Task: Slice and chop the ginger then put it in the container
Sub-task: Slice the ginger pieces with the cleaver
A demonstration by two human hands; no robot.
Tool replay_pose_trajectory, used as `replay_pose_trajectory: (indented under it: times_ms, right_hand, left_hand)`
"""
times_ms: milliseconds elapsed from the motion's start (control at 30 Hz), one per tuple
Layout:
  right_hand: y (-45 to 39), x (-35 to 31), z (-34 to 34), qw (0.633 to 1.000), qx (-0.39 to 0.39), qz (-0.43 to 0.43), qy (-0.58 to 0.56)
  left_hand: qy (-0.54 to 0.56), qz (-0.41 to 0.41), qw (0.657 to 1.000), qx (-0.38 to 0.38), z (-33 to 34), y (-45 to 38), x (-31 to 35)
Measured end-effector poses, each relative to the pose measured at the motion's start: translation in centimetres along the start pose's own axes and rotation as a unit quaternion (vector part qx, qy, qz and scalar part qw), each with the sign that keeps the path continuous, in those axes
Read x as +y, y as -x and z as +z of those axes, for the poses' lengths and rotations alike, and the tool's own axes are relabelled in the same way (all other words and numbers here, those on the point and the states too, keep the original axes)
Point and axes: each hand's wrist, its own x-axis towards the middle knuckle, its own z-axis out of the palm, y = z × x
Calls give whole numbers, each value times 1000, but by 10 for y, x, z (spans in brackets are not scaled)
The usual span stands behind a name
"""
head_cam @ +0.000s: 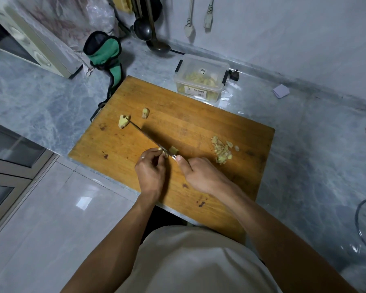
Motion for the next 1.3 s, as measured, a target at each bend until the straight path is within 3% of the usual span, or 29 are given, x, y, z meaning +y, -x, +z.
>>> replay_pose_trajectory:
  times_ms: [933,1133,1300]
  right_hand:
    - [18,-3,9,1000,21,2,21]
    - [23,-8,10,1000,21,0,14]
    - [22,-8,9,1000,19,6,15]
  left_hand:
    - [-8,-22,1000,-10,3,-1,4]
    - [31,-72,997,19,6,2,8]
    - [30,-47,998,12,5,2,5]
